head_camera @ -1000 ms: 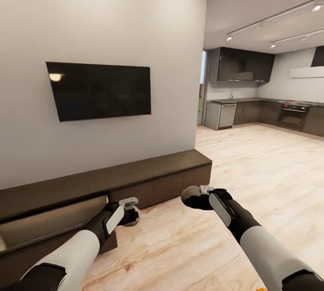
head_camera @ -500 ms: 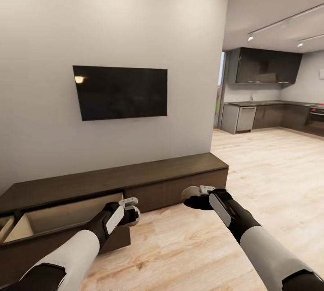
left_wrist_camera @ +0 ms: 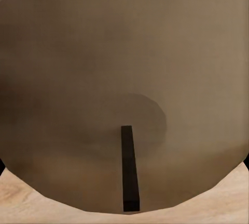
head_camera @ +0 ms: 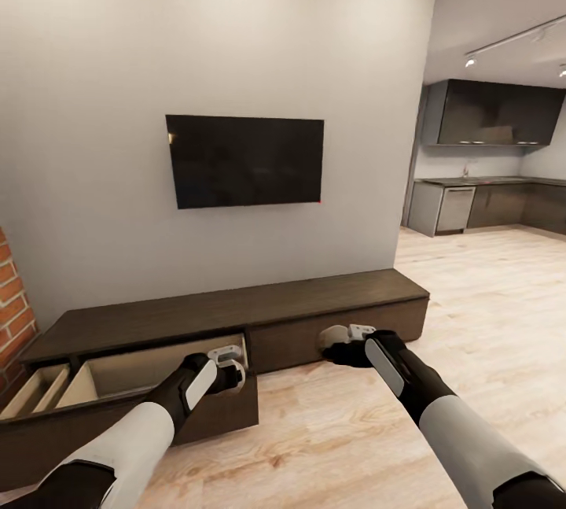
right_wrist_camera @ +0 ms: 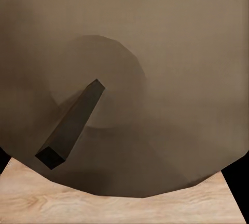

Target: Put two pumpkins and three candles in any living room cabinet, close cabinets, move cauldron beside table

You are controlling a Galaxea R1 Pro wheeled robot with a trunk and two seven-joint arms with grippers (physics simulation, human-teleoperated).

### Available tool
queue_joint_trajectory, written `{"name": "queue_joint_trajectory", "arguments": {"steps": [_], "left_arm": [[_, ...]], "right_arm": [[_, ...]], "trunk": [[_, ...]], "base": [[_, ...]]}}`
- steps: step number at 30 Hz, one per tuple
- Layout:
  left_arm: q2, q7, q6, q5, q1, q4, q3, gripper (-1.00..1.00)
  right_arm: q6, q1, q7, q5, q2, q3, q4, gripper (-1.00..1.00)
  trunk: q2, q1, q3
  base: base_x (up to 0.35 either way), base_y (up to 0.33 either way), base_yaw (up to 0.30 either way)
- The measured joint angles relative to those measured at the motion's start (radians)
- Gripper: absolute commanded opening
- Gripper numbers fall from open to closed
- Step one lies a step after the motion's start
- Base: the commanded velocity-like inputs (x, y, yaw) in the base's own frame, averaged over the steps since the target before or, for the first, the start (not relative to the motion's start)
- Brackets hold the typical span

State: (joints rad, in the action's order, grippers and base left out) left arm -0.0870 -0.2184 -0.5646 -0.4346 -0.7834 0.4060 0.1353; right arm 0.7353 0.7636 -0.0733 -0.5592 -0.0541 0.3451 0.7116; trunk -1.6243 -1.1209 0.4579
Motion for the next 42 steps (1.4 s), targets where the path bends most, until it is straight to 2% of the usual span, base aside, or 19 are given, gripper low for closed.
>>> {"name": "queue_joint_trajectory", "arguments": {"steps": [14, 28, 42], "left_arm": [[0.0, 0.0, 0.0, 0.0, 0.0, 0.0, 0.0, -1.0], [0.0, 0.0, 0.001, 0.0, 0.0, 0.0, -0.001, -1.0], [0.0, 0.0, 0.0, 0.0, 0.0, 0.0, -0.002, -1.0]], "right_arm": [[0.0, 0.0, 0.001, 0.0, 0.0, 0.0, 0.0, -1.0], [0.0, -0.001, 0.001, 0.0, 0.0, 0.0, 0.0, -1.0], [0.0, -0.001, 0.001, 0.0, 0.0, 0.0, 0.0, -1.0]], "trunk": [[0.0, 0.0, 0.005], [0.0, 0.0, 0.016], [0.0, 0.0, 0.001]], "base": [[0.008, 0.296, 0.055], [0.148, 0.316, 0.083], [0.157, 0.317, 0.0]]}}
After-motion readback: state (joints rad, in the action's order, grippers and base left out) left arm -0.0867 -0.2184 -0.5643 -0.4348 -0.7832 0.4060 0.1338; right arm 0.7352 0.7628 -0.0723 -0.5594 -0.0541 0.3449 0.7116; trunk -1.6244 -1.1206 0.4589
